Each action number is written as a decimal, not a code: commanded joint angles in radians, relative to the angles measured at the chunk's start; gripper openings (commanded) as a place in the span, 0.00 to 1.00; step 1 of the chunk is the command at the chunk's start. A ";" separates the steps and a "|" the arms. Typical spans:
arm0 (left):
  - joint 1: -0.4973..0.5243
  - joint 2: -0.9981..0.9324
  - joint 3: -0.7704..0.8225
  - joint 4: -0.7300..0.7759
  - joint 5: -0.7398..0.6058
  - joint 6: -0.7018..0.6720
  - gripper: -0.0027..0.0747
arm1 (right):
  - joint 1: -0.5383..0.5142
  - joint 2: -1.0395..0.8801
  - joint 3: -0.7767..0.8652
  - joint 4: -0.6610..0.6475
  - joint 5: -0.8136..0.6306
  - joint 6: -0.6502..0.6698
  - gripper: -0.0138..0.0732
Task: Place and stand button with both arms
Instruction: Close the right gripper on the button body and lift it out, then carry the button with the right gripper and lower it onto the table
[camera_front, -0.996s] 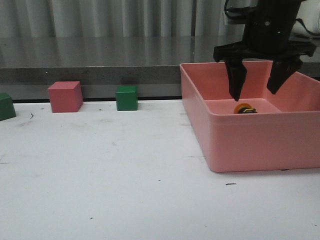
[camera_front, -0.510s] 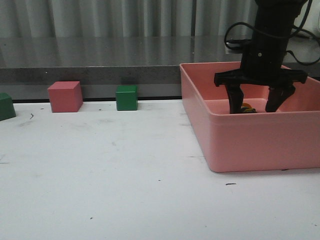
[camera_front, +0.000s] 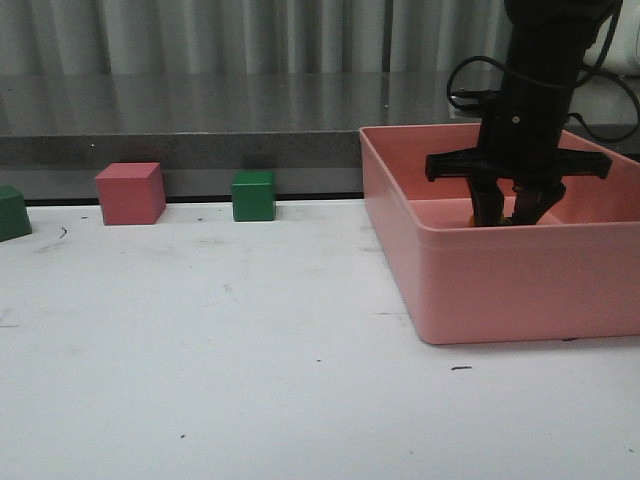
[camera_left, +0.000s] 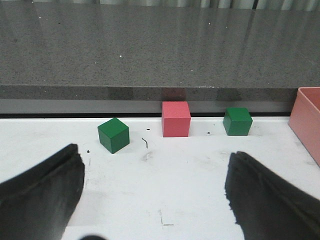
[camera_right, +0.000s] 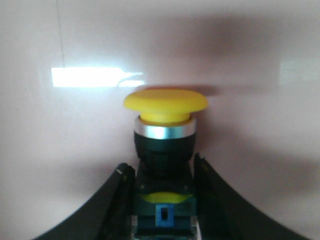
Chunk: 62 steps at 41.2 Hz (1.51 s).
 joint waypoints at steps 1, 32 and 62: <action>0.004 0.010 -0.027 0.000 -0.078 -0.012 0.77 | -0.004 -0.057 -0.031 0.003 -0.004 0.000 0.42; 0.004 0.010 -0.027 0.000 -0.078 -0.012 0.77 | 0.138 -0.403 -0.029 0.011 0.034 -0.057 0.42; 0.004 0.010 -0.027 0.000 -0.078 -0.012 0.77 | 0.547 -0.247 -0.032 0.088 -0.069 0.195 0.42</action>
